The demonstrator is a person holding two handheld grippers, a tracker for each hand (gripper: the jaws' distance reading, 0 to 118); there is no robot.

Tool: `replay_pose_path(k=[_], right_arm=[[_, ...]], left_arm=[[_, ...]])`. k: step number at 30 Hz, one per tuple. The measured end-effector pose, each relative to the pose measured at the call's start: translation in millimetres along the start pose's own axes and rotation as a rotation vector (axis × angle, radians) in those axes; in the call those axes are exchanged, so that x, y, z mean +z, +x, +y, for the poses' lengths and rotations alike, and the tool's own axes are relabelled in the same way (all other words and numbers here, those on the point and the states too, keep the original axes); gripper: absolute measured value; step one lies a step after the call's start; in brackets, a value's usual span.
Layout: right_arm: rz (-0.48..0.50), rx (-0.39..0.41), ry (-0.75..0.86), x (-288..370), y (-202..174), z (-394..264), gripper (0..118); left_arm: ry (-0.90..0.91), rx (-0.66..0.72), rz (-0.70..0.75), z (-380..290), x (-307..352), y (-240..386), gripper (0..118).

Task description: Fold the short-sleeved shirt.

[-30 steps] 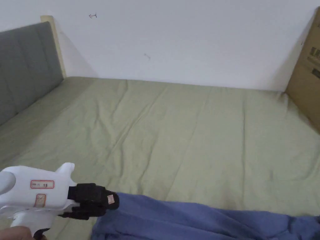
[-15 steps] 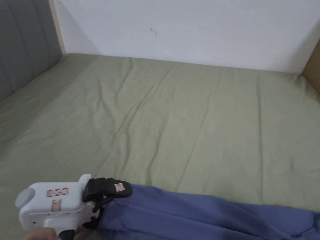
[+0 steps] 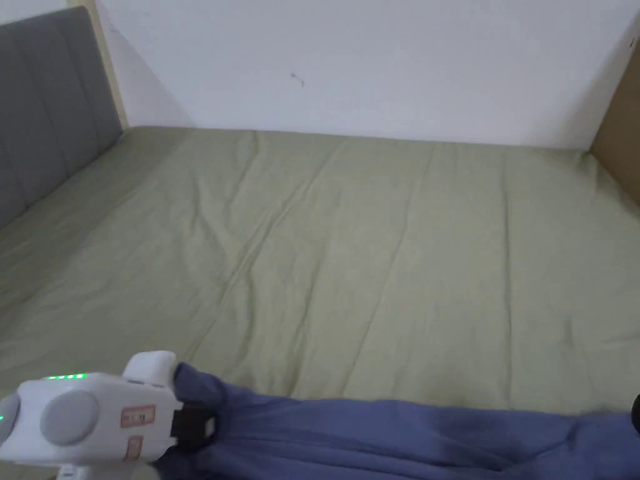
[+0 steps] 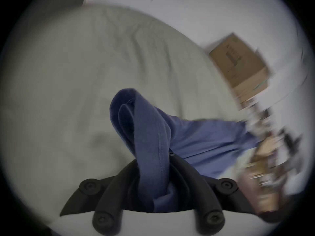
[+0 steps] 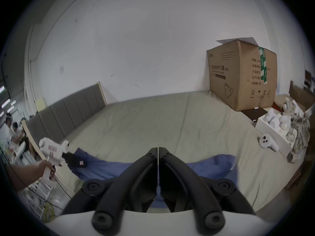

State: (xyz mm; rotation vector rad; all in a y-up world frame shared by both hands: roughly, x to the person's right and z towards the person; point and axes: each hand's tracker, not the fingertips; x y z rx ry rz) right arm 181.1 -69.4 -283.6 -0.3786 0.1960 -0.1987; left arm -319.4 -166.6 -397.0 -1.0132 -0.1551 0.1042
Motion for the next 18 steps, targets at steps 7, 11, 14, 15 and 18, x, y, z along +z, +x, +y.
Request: replay_pose_path(k=[7,11,14,15,18], right_arm=[[-0.02,-0.049,-0.023,18,21,-8,1],[-0.031,-0.083,-0.02,32,32,-7,1],[-0.024,-0.1,-0.009,40,41,-3,1],[-0.026,-0.103,-0.013,40,43,0,1],[-0.03,-0.107,-0.005,41,51,5,1]], left_arm=[[-0.021,0.092,-0.04,13,36,53,8],[-0.066,0.284,-0.432,36,18,112,8],[-0.026,0.272,-0.565,45,0,158,108],[-0.09,0.27,-0.601,51,-4,172,118],[-0.055,0.272,-0.589,56,4,182,111]])
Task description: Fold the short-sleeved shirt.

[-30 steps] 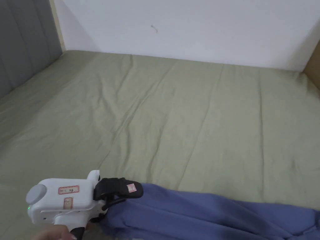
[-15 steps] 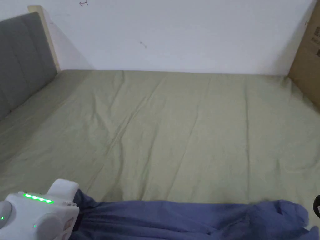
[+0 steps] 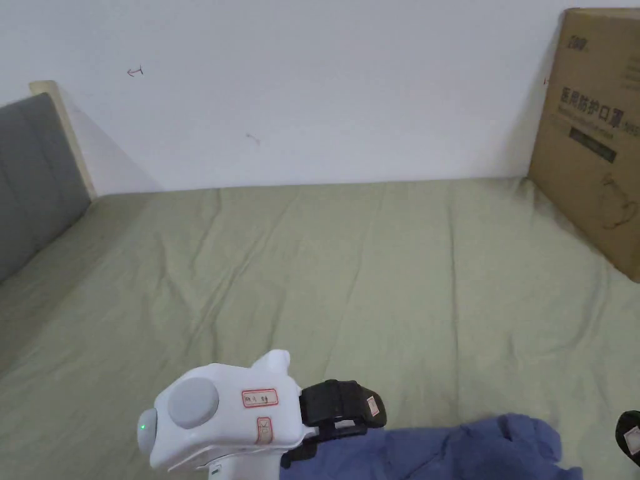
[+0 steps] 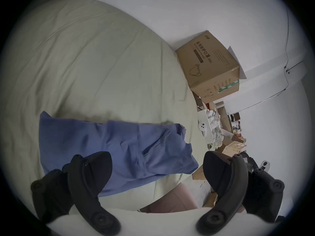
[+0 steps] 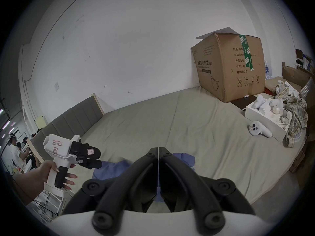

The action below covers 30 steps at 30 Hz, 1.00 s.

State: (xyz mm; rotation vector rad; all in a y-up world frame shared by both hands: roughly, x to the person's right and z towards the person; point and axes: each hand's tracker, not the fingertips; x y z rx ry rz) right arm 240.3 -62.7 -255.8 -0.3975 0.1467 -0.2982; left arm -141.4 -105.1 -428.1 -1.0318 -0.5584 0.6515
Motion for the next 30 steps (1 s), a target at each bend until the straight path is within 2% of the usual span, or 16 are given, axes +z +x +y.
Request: replay_pose_path(k=[5,6,8,9,12,16,17,20,21,23,24,28,30], right_arm=[[0.009,-0.018,0.031,-1,1,4,1],[0.009,-0.018,0.031,-3,1,3,1],[0.009,-0.02,0.024,-5,1,0,1],[0.011,-0.022,0.019,-6,2,-2,1],[0.015,-0.028,0.003,-6,-3,-4,1],[0.008,-0.033,-0.014,-4,-2,-6,1],[0.001,-0.029,-0.019,-3,-2,-7,1],[-0.007,-0.031,-0.038,-2,-3,-7,1],[0.002,-0.04,-0.043,-1,-3,-6,1],[0.016,-0.044,-0.039,3,-6,-4,1],[0.021,-0.039,-0.035,4,-9,-4,1],[0.038,-0.008,-0.037,1,-16,-1,1],[0.053,-0.004,-0.04,-3,-19,-1,1]], left_arm=[[0.107,-0.147,0.168,-8,49,-5,109],[0.149,-0.188,0.217,-12,52,-6,98],[0.157,-0.26,0.32,-16,43,-6,19],[0.144,-0.288,0.371,-21,33,-9,1],[0.039,-0.291,0.274,-25,-4,-11,0],[-0.056,-0.331,0.284,-39,-73,-4,0],[-0.115,-0.32,0.245,-45,-93,-4,1],[-0.4,-0.147,0.011,-78,-131,-8,0],[-0.399,-0.17,-0.028,-94,-132,-3,0],[-0.282,-0.275,-0.102,-107,-111,10,0],[-0.232,-0.274,-0.137,-108,-97,14,0],[-0.05,-0.283,-0.049,-87,-39,15,0],[0.055,-0.238,-0.039,-63,-4,0,0]])
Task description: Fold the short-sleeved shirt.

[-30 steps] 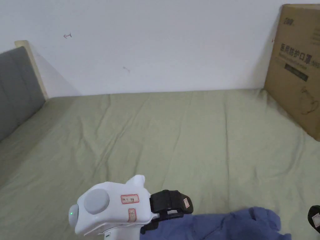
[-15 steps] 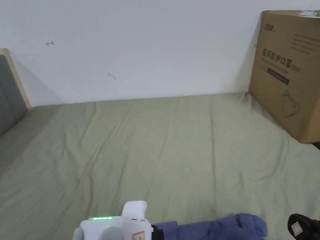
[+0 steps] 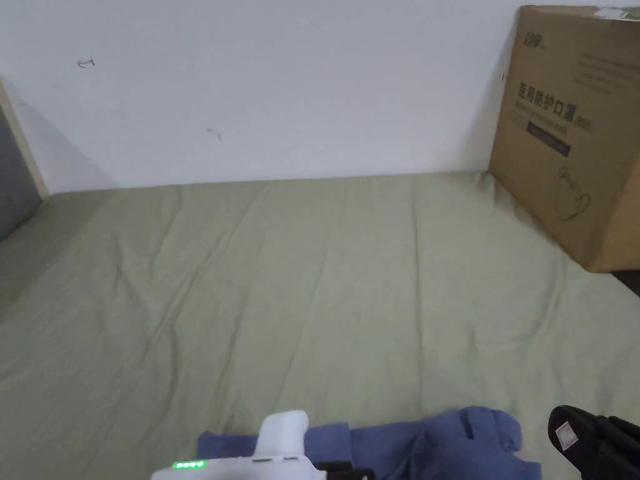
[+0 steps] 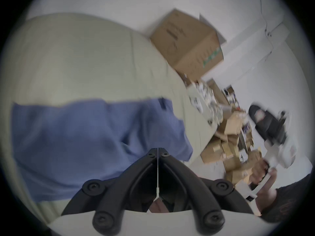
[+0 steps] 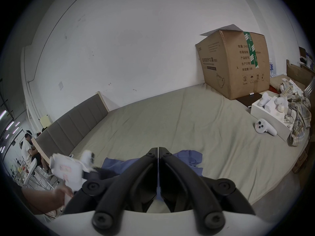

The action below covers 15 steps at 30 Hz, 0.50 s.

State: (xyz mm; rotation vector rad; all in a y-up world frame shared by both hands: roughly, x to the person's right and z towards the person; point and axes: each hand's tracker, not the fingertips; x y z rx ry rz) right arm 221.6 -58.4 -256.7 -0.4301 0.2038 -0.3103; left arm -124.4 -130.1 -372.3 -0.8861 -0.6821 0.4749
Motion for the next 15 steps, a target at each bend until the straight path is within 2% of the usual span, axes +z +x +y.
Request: replay_pose_path(k=[5,7,8,9,10,11,12,13,15], right_arm=[[0.014,-0.009,-0.013,-5,-4,-3,1],[0.015,-0.004,-0.029,-7,-5,-4,1],[0.012,0.002,-0.037,-8,-6,-4,1],[0.008,0.007,-0.047,-10,-6,-5,1],[0.006,0.01,-0.053,-12,-6,-5,1],[0.004,0.011,-0.06,-15,-7,-6,1],[0.001,0.009,-0.066,-18,-7,-7,1],[-0.002,0.007,-0.072,-21,-8,-7,1],[-0.005,-0.001,-0.089,-27,-9,-9,1]], left_arm=[[0.074,0.2,0.117,33,69,-94,1],[0.036,0.276,0.058,35,86,-136,1],[0.025,0.323,0.012,35,94,-153,8],[0.02,0.374,-0.006,31,101,-172,29],[0.016,0.401,-0.025,28,103,-184,74],[0.005,0.422,-0.037,24,102,-195,108],[0.012,0.442,-0.061,19,102,-205,118],[0.088,0.473,-0.082,18,109,-216,116],[0.03,0.519,-0.149,9,93,-218,118]])
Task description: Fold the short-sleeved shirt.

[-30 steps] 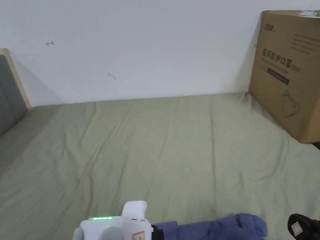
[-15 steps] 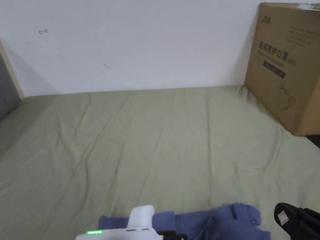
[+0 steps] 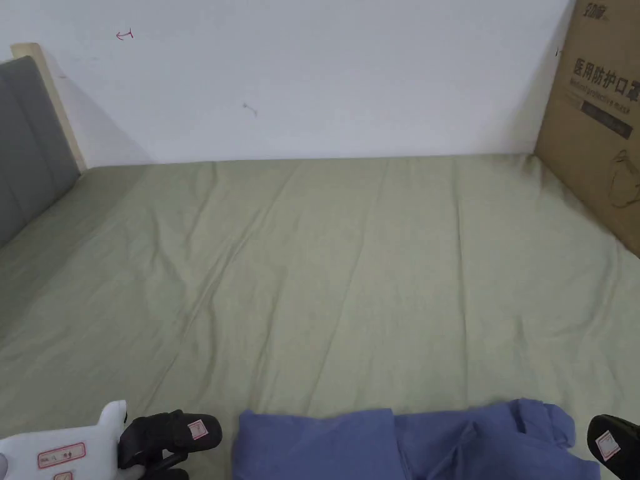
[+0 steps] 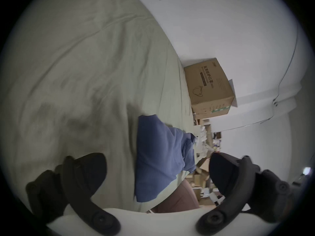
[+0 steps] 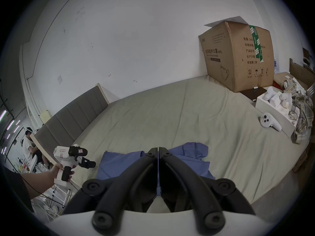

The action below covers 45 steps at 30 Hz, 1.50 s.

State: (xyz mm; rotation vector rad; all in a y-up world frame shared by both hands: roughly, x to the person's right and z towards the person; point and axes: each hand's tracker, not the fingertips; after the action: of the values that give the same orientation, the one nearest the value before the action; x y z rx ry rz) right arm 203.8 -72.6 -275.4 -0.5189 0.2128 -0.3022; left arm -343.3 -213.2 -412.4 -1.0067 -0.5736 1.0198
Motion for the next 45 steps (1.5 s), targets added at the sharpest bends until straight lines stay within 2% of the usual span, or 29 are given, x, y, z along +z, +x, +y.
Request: replay_pose_path(k=[3,4,5,9,10,11,12,13,14,15,16,17,18,19,21,26,27,28,29,31,34,35,36,37,38,39,40,41,45], right_arm=[[-0.001,-0.009,-0.037,-10,-1,-3,1],[-0.001,-0.011,-0.046,-12,-2,-4,1],[0.0,-0.012,-0.056,-15,-3,-5,1],[0.008,-0.016,-0.082,-23,-11,-4,1],[0.012,-0.016,-0.084,-23,-13,-3,1],[0.016,-0.015,-0.085,-24,-15,-3,1],[0.019,-0.012,-0.086,-24,-17,-3,1],[0.021,-0.009,-0.086,-23,-17,-3,1],[0.025,-0.005,-0.085,-23,-18,-4,1],[0.029,0.001,-0.086,-24,-19,-5,1],[0.028,0.006,-0.09,-25,-20,-6,1],[0.028,0.01,-0.096,-26,-21,-7,1],[0.032,0.006,-0.104,-26,-21,-8,1],[0.04,-0.001,-0.108,-26,-21,-8,1],[0.072,-0.005,-0.107,-23,-20,-4,1],[0.086,0.002,-0.042,-4,-4,0,1],[0.083,0.003,-0.039,-2,-1,0,1],[0.076,0.006,-0.036,-1,4,-1,1],[0.067,0.008,-0.037,0,10,-1,1],[0.042,-0.01,-0.033,4,21,1,1],[0.047,-0.096,-0.015,14,37,5,1],[0.044,-0.101,-0.013,17,41,6,1],[0.038,-0.103,-0.01,20,44,6,1],[0.027,-0.097,-0.007,23,46,6,1],[0.015,-0.09,-0.005,25,48,5,1],[0.007,-0.086,-0.005,26,50,5,1],[0.004,-0.086,-0.007,27,52,4,1],[0.003,-0.087,-0.01,28,54,4,1],[0.004,-0.092,-0.016,26,58,0,1]], left_arm=[[-0.07,0.13,-0.14,-7,-34,-19,118],[-0.064,0.116,-0.198,10,-39,-48,118],[-0.06,0.071,-0.259,13,-51,-46,118],[-0.131,0.06,-0.251,0,-102,-14,118],[-0.119,0.044,-0.226,0,-110,-11,108],[-0.099,0.023,-0.199,0,-122,-6,81],[-0.08,0.012,-0.14,0,-133,-3,28],[-0.066,0.009,0.003,-1,-140,-5,16],[-0.067,-0.039,0.201,-1,-148,-7,16],[-0.047,-0.027,0.031,6,-80,-34,16],[-0.019,-0.067,0.088,8,-79,-36,16],[-0.021,-0.158,0.186,-13,-108,13,16],[-0.034,-0.229,0.262,-11,-108,21,16],[-0.04,-0.267,0.301,-8,-105,24,16],[-0.042,-0.334,0.376,-33,-94,84,16],[0.116,-0.675,1.046,-40,-38,133,16],[0.124,-0.7,1.068,-37,-37,136,16],[0.129,-0.701,1.071,-34,-39,140,16],[0.114,-0.644,0.991,-30,-45,147,16],[0.102,-0.538,0.8,-24,-57,162,16],[-0.003,-0.38,0.487,-32,-105,178,16],[-0.091,-0.27,0.39,-39,-127,180,17],[-0.131,-0.247,0.343,-51,-148,187,23],[-0.158,-0.24,0.294,-57,-163,190,54],[-0.187,-0.225,0.221,-60,-177,192,91],[-0.191,-0.255,0.207,-61,-188,193,118],[-0.2,-0.24,0.188,-65,-194,196,113],[-0.119,-0.239,0.163,-65,-197,199,111],[0.001,-0.391,0.314,-54,-173,213,111]])
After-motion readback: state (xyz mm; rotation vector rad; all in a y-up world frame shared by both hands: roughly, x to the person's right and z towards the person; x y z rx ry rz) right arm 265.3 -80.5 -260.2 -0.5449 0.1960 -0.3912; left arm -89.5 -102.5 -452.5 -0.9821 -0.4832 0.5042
